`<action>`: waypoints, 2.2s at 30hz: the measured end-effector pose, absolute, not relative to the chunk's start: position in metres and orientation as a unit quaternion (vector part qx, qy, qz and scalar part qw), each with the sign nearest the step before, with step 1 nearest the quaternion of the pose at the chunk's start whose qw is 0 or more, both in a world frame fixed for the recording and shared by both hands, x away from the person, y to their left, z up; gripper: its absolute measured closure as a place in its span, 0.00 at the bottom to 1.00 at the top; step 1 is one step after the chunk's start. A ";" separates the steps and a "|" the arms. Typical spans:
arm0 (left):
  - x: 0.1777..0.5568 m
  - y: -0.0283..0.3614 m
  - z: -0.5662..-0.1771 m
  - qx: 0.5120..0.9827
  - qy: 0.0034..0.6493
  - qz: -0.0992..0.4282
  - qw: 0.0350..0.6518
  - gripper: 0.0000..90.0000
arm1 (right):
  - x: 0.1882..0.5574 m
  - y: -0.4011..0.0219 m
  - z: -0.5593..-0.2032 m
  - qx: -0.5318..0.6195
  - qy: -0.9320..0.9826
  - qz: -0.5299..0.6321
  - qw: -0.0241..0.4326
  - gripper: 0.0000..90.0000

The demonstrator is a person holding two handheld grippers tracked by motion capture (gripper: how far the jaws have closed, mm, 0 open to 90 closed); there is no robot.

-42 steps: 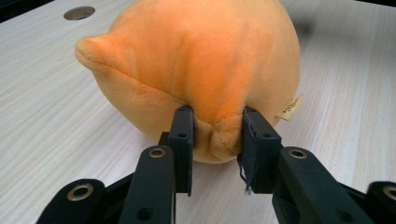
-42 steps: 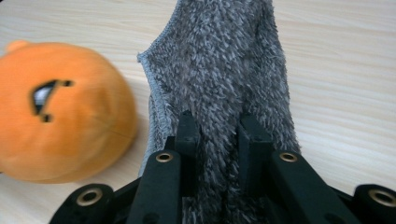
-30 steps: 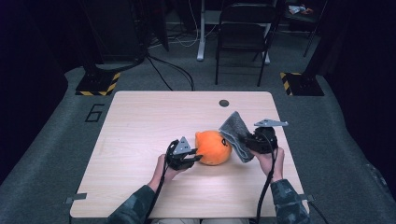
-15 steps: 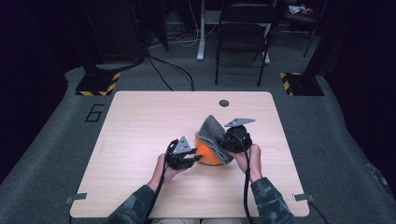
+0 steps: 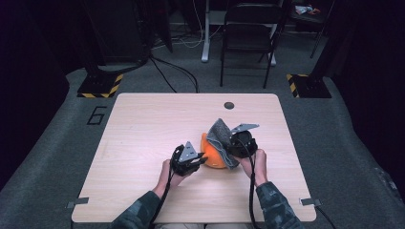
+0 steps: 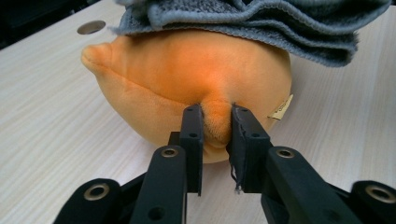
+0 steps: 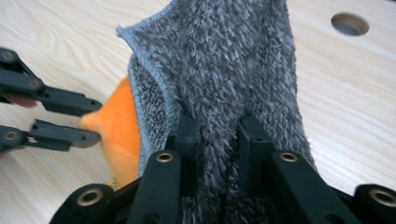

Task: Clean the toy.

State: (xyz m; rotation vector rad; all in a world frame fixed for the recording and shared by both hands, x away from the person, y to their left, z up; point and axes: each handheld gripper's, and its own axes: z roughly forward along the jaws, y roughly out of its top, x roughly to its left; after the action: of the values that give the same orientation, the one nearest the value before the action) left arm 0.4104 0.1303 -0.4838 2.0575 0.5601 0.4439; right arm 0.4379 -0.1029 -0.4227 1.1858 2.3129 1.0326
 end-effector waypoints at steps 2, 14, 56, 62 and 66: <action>0.411 0.131 -0.484 0.836 0.226 0.182 0.465 0.87 | 0.435 -0.101 -0.418 0.410 0.814 0.372 0.177 0.82; 0.408 0.128 -0.483 0.843 0.198 0.189 0.463 0.88 | 0.423 -0.069 -0.422 0.368 0.833 0.370 0.184 0.81; 0.412 0.133 -0.486 0.841 0.216 0.162 0.470 0.89 | 0.453 -0.142 -0.440 0.464 0.802 0.345 0.150 0.80; 0.412 0.133 -0.485 0.841 0.213 0.161 0.471 0.88 | 0.459 -0.156 -0.453 0.487 0.795 0.334 0.139 0.80; 0.412 0.132 -0.485 0.841 0.212 0.163 0.470 0.88 | 0.460 -0.160 -0.458 0.502 0.792 0.315 0.144 0.80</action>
State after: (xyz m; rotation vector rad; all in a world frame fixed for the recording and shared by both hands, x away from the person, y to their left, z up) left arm 0.4115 0.1320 -0.4854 2.0612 0.5205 0.3994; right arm 0.4603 -0.1600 -0.4584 1.4474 2.2841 0.9068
